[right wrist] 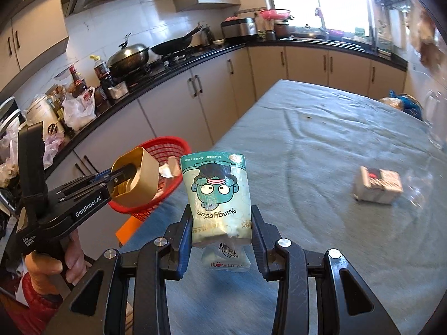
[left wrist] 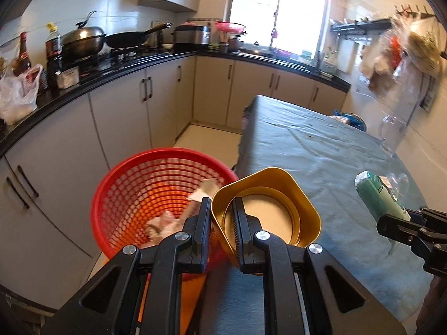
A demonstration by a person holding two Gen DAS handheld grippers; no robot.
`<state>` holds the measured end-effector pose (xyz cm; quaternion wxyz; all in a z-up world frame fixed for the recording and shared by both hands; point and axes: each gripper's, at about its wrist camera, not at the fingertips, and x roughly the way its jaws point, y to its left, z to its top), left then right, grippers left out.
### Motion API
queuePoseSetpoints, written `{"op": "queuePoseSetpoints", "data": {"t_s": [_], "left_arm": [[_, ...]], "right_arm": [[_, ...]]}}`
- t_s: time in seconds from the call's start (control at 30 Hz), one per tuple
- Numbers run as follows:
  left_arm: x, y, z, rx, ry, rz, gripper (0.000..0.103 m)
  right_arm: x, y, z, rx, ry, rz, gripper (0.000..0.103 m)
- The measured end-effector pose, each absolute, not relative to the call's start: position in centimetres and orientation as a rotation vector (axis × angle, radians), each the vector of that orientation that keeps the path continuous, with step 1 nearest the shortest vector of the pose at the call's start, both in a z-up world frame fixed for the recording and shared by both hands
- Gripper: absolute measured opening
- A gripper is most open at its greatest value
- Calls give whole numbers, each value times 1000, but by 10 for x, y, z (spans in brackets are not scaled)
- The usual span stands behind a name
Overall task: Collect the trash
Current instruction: 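Carry the yellow container to the red basket while the right tool carries the green snack bag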
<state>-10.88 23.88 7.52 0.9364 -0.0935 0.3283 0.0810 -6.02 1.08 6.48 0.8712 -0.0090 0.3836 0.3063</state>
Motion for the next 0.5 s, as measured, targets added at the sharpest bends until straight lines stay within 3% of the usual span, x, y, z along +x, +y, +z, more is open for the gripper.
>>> {"op": "queuePoseSetpoints", "data": {"t_s": [0.5], "left_arm": [[-101,302,58,-213,701,264,14]], "right_arm": [[-31,96,56,-49,863,747,41]]}}
